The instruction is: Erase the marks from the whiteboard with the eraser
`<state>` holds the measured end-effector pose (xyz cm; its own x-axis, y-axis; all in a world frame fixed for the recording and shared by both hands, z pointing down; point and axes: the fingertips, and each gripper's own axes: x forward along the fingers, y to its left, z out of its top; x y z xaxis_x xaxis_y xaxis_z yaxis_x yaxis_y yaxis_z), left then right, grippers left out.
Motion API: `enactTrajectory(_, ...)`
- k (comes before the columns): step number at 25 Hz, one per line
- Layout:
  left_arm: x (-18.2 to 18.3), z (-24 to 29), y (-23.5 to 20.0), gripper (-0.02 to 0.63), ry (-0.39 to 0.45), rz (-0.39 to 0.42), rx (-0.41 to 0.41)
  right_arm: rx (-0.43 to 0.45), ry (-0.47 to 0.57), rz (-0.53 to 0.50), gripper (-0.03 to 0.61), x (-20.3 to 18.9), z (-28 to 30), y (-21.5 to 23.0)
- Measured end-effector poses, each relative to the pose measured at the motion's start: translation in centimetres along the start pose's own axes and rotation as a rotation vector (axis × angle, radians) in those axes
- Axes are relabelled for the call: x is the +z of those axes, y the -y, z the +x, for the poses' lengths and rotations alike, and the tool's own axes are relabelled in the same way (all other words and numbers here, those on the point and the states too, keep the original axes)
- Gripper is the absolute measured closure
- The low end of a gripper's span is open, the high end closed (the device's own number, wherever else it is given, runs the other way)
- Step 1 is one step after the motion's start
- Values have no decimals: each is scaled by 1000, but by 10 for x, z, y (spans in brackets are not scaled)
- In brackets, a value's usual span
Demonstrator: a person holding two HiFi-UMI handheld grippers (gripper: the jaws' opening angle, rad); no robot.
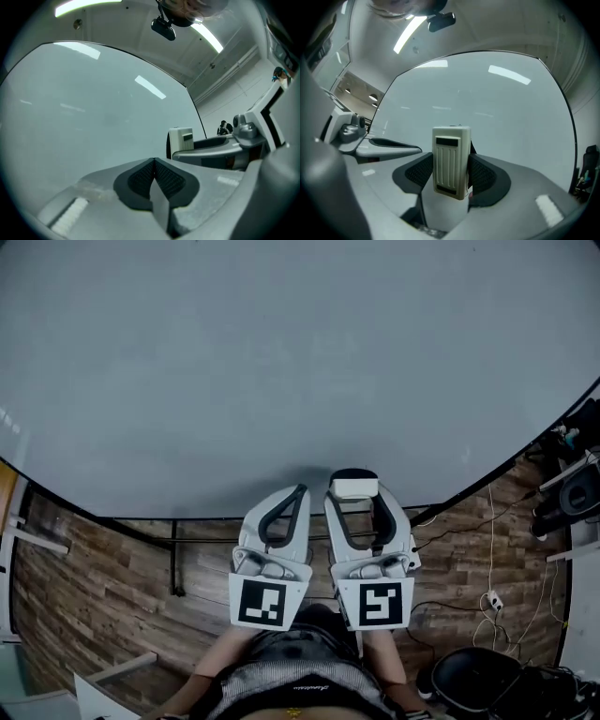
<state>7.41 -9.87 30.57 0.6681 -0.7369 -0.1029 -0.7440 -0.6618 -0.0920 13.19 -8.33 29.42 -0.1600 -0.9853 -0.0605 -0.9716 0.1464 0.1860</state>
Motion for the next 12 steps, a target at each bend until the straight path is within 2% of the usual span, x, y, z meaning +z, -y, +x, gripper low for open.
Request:
enactTrajectory(3,-1,2,-1,609,2,-31,-26,-26,11,14,336,4,4,4)
enactTrajectory(7,-1,-1,-3,609,11,-16,-72,-51,19,23,336,13,3,4)
enactTrajectory(12,7,35,8,609,10,-18,-76,-56,43,33,337,24,13,43)
